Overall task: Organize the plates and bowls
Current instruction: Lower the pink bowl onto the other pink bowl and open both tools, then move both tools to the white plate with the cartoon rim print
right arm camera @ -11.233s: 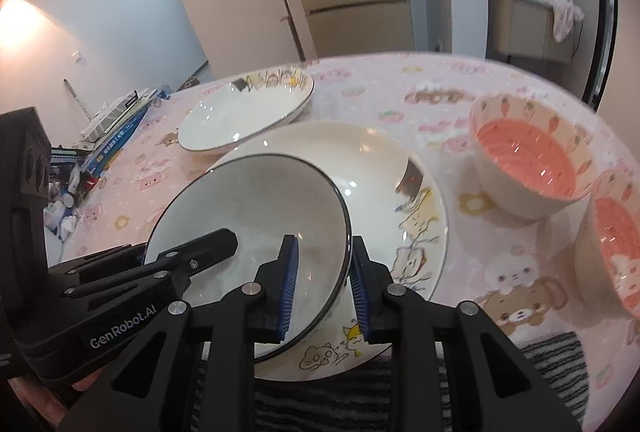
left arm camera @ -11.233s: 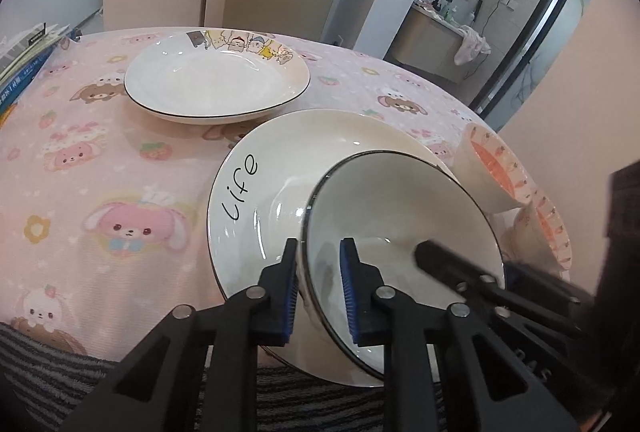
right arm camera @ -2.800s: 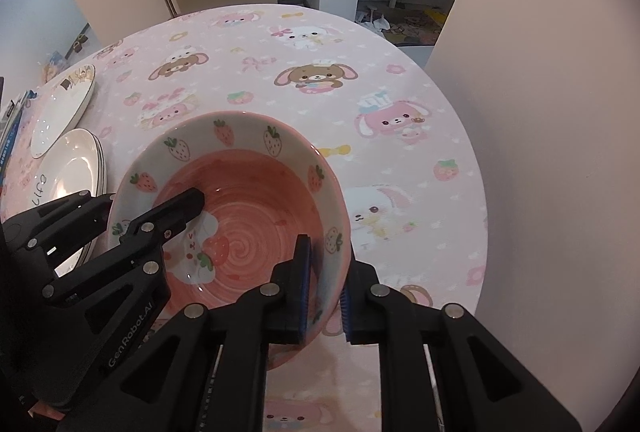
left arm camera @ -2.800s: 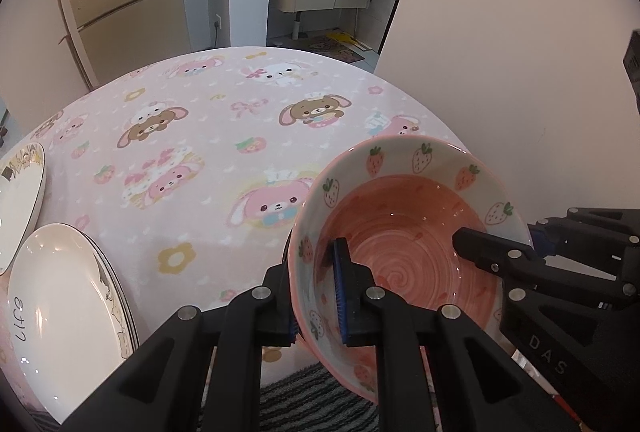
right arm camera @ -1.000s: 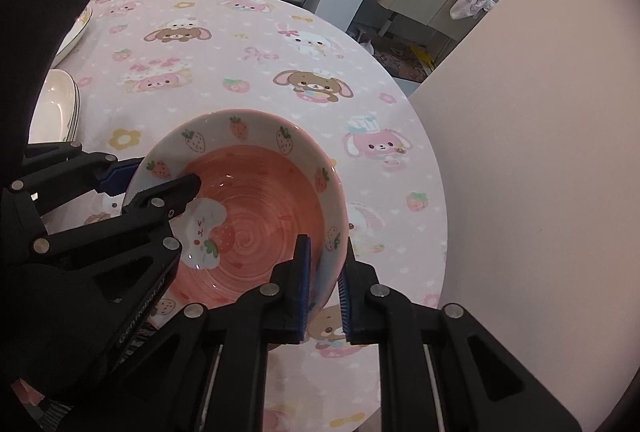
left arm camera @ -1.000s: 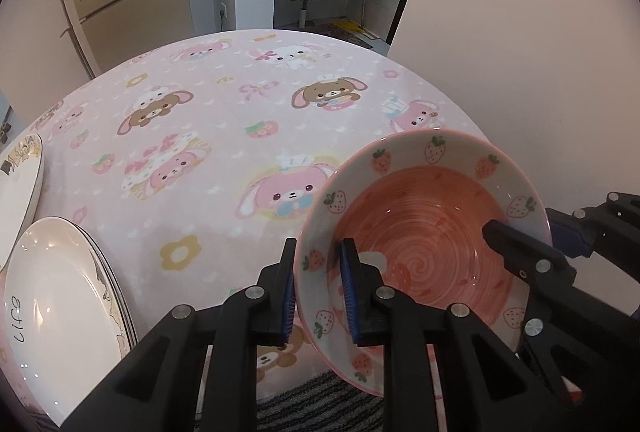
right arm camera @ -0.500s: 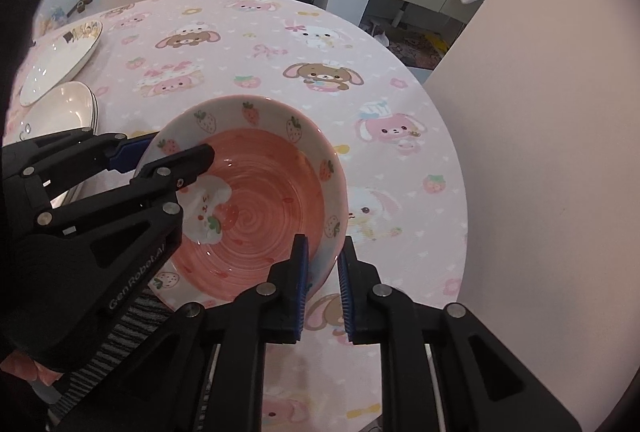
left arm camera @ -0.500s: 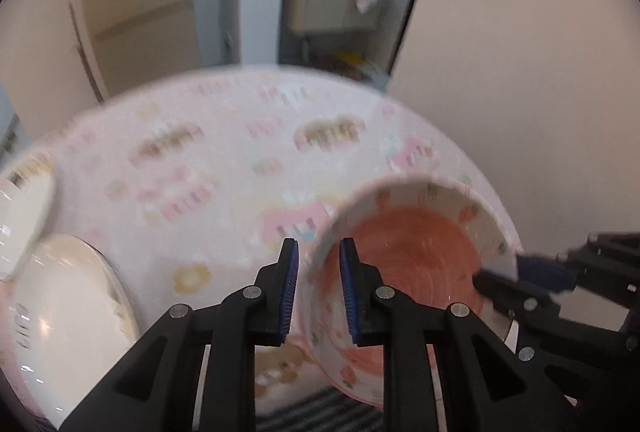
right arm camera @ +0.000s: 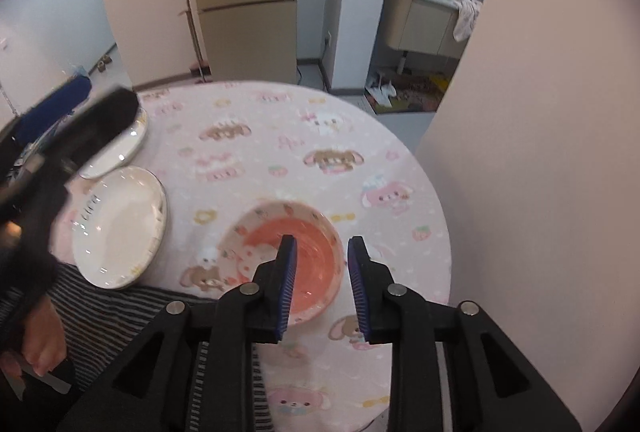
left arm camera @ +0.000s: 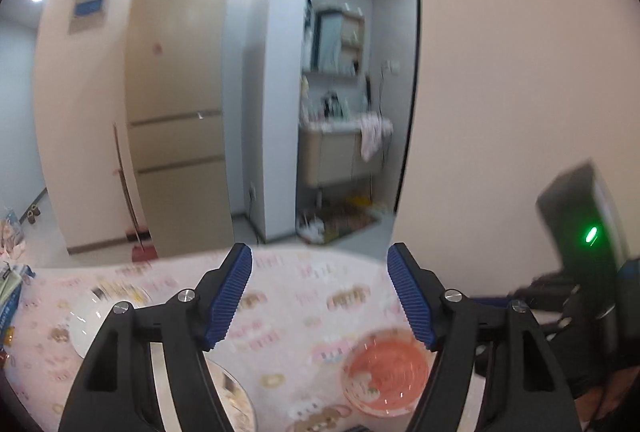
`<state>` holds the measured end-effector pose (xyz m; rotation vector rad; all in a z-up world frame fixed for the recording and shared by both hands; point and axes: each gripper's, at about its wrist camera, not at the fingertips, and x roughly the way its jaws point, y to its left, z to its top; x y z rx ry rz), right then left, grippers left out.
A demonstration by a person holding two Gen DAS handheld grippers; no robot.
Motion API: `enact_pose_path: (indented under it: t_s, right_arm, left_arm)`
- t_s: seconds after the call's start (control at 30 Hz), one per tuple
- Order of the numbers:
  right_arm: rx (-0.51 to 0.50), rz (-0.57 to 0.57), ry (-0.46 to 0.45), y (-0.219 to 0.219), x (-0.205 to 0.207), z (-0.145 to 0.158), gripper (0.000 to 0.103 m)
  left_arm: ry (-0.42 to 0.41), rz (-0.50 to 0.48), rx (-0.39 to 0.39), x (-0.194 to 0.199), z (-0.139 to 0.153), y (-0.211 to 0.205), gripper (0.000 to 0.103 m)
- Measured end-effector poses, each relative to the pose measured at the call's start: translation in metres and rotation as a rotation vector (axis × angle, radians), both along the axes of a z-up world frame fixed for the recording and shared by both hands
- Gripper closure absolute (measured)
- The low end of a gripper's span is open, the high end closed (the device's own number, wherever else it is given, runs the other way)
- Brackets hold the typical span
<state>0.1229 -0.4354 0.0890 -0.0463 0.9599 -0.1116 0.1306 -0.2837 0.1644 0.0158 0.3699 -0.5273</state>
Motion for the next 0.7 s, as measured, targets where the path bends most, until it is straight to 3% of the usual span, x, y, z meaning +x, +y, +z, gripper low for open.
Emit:
enact_pose_path:
  t_s: [0.07, 0.17, 0.3, 0.4, 0.47, 0.57, 0.7]
  right_arm:
    - [0.000, 0.023, -0.040, 0.013, -0.001, 0.016, 0.074]
    - [0.011, 0.037, -0.133, 0.031, -0.006, 0.038, 0.074]
    - [0.231, 0.068, -0.327, 0.040, -0.017, 0.076, 0.073]
    - [0.356, 0.135, -0.395, 0.059, -0.007, 0.093, 0.071]
    - [0.408, 0.164, -0.426, 0.077, 0.009, 0.098, 0.070]
    - [0.474, 0.202, -0.444, 0.108, 0.045, 0.093, 0.067]
    - [0.578, 0.263, -0.369, 0.145, 0.114, 0.066, 0.065]
  left_arm:
    - [-0.033, 0.009, -0.040, -0.006, 0.018, 0.023, 0.014]
    - [-0.104, 0.061, -0.047, -0.016, 0.038, 0.055, 0.014]
    - [-0.168, 0.119, -0.049, -0.015, 0.053, 0.100, 0.008]
    - [-0.168, 0.199, -0.100, 0.004, 0.060, 0.139, 0.000]
    - [-0.140, 0.266, -0.117, 0.021, 0.060, 0.162, 0.000]
    - [-0.086, 0.284, -0.138, 0.047, 0.054, 0.198, 0.000]
    - [-0.055, 0.381, -0.118, 0.075, 0.038, 0.242, 0.000]
